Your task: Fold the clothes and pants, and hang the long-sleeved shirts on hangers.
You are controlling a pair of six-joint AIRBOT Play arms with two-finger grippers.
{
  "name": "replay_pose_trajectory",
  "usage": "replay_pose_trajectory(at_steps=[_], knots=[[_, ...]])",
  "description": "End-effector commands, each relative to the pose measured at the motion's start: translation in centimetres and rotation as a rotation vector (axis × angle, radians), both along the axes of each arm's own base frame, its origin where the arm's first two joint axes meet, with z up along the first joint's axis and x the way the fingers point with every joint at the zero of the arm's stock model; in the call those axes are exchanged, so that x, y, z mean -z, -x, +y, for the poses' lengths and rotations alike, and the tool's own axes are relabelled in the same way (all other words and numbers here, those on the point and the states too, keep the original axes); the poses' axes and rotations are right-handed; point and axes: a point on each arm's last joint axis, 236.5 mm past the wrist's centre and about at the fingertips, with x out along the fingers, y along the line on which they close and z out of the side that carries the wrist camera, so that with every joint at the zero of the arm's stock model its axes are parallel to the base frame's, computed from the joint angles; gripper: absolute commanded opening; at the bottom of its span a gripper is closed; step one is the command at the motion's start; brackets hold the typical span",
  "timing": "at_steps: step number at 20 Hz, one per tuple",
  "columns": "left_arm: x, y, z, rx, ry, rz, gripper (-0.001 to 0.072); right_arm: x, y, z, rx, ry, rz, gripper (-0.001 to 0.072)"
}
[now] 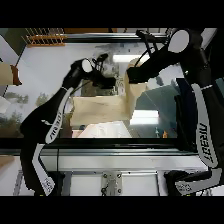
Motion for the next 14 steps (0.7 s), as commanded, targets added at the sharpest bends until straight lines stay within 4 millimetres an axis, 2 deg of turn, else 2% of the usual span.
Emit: replay_pose_trajectory(at_steps=[1, 5, 8, 11, 14], knots=[[-4.6, -2.4, 6.3, -0.097, 0.012, -0.067, 0.0008, -0.1, 0.3, 4.4, -0.044, -0.098, -0.001, 0.0011], [-9.4, -3.6, 13.8, -0.21, 0.016, -0.133, 0.0008, 2.5, 0.6, 10.1, -0.103, -0.173, 0.042, 0.0011], [-12.2, -3.2, 18.6, -0.283, 0.01, -0.157, 0.0008, 6.1, 0.7, 14.9, -0.148, -0.216, 0.066, 0.0011], [-14.4, -2.5, 22.1, -0.338, 0.004, -0.177, 0.0008, 9.8, 1.3, 19.8, -0.192, -0.277, 0.094, 0.0012], [-16.5, -2.1, 24.0, -0.374, 0.004, -0.216, 0.0008, 14.4, 1.5, 23.8, -0.208, -0.283, 0.065, 0.0016]])
